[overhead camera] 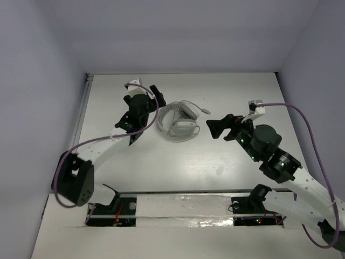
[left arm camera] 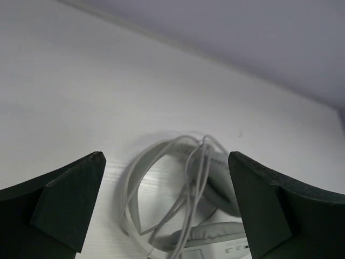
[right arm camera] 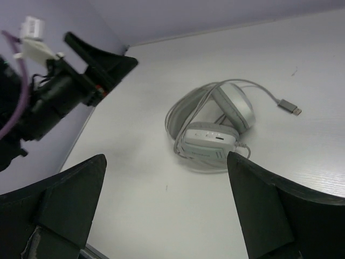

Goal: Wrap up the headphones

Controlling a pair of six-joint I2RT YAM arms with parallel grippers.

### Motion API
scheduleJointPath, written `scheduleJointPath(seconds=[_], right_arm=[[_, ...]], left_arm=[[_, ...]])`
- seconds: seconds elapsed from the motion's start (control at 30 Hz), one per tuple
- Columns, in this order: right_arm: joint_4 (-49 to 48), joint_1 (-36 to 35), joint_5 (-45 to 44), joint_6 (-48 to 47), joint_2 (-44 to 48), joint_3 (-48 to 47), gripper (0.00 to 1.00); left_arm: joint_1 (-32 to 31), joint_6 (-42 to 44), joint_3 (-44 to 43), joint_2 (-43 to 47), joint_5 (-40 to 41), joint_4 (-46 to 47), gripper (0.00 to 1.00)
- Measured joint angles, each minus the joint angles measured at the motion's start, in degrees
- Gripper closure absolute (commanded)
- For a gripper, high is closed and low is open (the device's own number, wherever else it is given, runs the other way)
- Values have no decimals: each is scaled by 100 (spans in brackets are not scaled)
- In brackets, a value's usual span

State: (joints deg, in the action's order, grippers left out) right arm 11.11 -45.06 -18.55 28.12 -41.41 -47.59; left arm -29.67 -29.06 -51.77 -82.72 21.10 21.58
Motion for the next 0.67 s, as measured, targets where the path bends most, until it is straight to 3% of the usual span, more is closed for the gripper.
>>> scheduleJointPath(seconds=[0.27, 0.67], right_arm=[[-2, 0, -586, 0, 817, -81, 0], [179, 0, -1134, 42, 1484, -175, 0]], left_arm=[[2, 28, 2, 2223, 313, -402, 1], [0, 210, 179, 4559, 361, -2221, 1]])
